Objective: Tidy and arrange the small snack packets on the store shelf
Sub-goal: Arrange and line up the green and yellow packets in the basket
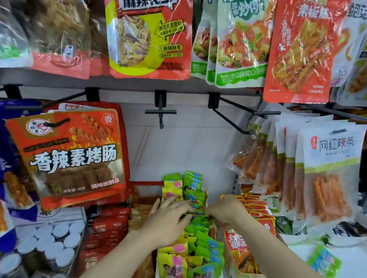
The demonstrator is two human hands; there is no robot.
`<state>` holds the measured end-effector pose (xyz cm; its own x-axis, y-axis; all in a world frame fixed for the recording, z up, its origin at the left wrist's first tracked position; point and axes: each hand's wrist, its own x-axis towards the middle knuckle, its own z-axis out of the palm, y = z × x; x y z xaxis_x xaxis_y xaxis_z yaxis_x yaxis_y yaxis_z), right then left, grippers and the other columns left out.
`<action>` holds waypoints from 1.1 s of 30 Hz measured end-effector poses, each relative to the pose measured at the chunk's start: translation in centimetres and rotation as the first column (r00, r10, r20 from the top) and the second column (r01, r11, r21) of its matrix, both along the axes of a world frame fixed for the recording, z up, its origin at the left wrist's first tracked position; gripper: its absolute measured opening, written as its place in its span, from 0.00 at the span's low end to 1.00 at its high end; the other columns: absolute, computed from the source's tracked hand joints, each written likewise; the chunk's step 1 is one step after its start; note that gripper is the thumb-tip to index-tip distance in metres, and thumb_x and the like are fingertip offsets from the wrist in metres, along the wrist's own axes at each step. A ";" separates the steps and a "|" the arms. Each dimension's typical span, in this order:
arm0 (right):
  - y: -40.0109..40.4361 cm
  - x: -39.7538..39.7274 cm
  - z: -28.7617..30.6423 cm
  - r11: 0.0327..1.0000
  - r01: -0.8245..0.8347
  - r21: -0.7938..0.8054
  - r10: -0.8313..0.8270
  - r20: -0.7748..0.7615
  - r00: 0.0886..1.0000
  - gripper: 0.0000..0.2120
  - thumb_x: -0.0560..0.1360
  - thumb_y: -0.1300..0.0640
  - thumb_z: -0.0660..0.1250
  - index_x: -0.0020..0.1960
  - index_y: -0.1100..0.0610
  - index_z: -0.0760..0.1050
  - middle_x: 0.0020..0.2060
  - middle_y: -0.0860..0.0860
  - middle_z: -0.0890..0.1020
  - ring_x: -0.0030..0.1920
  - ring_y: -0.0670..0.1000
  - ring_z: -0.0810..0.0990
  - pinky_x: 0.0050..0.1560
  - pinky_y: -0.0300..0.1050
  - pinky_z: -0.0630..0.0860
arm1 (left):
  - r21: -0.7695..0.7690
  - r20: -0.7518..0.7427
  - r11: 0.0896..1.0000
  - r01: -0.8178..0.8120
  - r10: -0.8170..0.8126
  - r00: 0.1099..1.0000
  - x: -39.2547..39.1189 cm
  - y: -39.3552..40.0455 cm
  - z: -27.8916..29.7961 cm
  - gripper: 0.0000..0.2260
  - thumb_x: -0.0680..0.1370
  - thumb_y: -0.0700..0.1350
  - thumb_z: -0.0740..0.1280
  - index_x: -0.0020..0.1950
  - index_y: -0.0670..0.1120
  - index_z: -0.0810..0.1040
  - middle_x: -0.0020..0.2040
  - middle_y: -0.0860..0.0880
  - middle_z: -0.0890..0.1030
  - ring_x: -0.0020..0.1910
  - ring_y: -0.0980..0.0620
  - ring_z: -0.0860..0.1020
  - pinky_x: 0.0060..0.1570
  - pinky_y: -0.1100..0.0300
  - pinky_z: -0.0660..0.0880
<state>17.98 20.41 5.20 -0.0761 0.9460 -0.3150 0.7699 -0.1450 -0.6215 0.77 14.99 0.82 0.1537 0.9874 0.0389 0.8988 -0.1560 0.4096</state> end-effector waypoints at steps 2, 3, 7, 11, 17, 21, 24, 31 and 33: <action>0.1 -0.2 -0.3 0.995 -0.038 0.088 0.029 0.095 0.995 0.17 0.74 0.51 0.69 0.32 0.56 0.67 0.34 0.54 0.75 0.35 0.54 0.74 0.35 0.42 0.73 | 0.009 -0.001 1.000 -0.004 0.004 1.000 0.1 0.0 -0.2 0.14 0.84 0.56 0.53 0.68 0.61 0.70 0.77 0.64 0.61 0.79 0.55 0.50 0.76 0.44 0.43; 0.0 -0.3 -0.4 0.989 -0.056 0.137 0.036 0.142 0.989 0.18 0.75 0.49 0.68 0.32 0.55 0.66 0.36 0.54 0.75 0.36 0.53 0.74 0.32 0.41 0.71 | 0.010 -0.002 1.000 -0.006 0.006 1.000 0.1 0.0 -0.3 0.14 0.84 0.56 0.52 0.68 0.61 0.70 0.77 0.64 0.61 0.79 0.55 0.50 0.76 0.44 0.42; -0.6 -0.6 -0.1 0.948 -0.139 0.286 0.056 0.281 0.958 0.20 0.78 0.54 0.63 0.30 0.57 0.62 0.28 0.51 0.69 0.37 0.54 0.73 0.25 0.38 0.61 | 0.015 -0.002 1.000 -0.006 0.006 1.000 -0.2 0.3 -0.1 0.14 0.84 0.56 0.52 0.68 0.62 0.70 0.77 0.63 0.60 0.79 0.54 0.50 0.75 0.44 0.41; -2.0 1.4 3.3 0.924 -0.086 0.373 0.012 0.198 0.980 0.20 0.77 0.56 0.65 0.28 0.62 0.71 0.29 0.56 0.77 0.34 0.54 0.77 0.30 0.39 0.70 | -0.002 0.010 1.000 -0.014 0.014 1.000 0.3 0.0 0.5 0.14 0.84 0.54 0.54 0.68 0.60 0.71 0.78 0.62 0.61 0.79 0.53 0.50 0.76 0.44 0.42; -5.6 4.9 9.4 0.790 0.015 0.613 -0.019 0.000 1.000 0.11 0.76 0.51 0.69 0.46 0.57 0.86 0.39 0.58 0.86 0.42 0.53 0.83 0.45 0.44 0.77 | -0.056 0.121 0.997 -0.044 0.050 0.991 0.6 -1.4 3.5 0.19 0.83 0.55 0.59 0.74 0.55 0.68 0.75 0.48 0.69 0.74 0.45 0.66 0.73 0.44 0.61; -8.2 6.5 12.7 0.787 0.100 0.608 0.018 -0.184 0.983 0.12 0.76 0.47 0.69 0.48 0.55 0.85 0.38 0.52 0.86 0.39 0.50 0.84 0.46 0.48 0.82 | -0.042 0.629 0.993 -0.106 0.109 0.770 2.4 -4.5 5.7 0.26 0.80 0.50 0.66 0.77 0.49 0.63 0.72 0.52 0.69 0.66 0.48 0.74 0.63 0.49 0.74; -9.9 7.0 14.3 0.792 0.113 0.600 0.019 -0.208 0.978 0.10 0.77 0.48 0.68 0.53 0.51 0.83 0.41 0.49 0.85 0.31 0.39 0.80 0.32 0.35 0.77 | -0.088 0.827 0.990 -0.113 0.136 0.546 3.9 -7.6 6.5 0.24 0.79 0.46 0.68 0.74 0.47 0.66 0.68 0.50 0.74 0.65 0.51 0.75 0.63 0.55 0.74; -12.6 6.5 14.1 0.920 0.218 0.326 0.018 -0.591 0.806 0.05 0.78 0.58 0.68 0.48 0.57 0.82 0.31 0.48 0.84 0.29 0.45 0.83 0.30 0.37 0.78 | -0.083 0.980 0.996 -0.032 0.087 0.178 4.6 -15.4 6.2 0.12 0.77 0.42 0.67 0.59 0.42 0.81 0.55 0.44 0.85 0.53 0.50 0.83 0.46 0.64 0.78; -13.2 6.3 13.5 0.944 0.246 0.218 -0.038 -0.673 0.739 0.05 0.78 0.59 0.68 0.47 0.59 0.82 0.26 0.47 0.82 0.26 0.42 0.79 0.28 0.35 0.76 | -0.088 0.995 0.995 0.046 0.086 0.040 4.6 -17.0 6.0 0.16 0.76 0.42 0.67 0.62 0.40 0.79 0.58 0.43 0.83 0.56 0.49 0.83 0.49 0.63 0.79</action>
<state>24.28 7.26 18.68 -0.0210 0.9992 0.0343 0.1436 0.0369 -0.9889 5.37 -1.98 6.86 0.0129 0.9977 0.0672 -0.3800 -0.0572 0.9232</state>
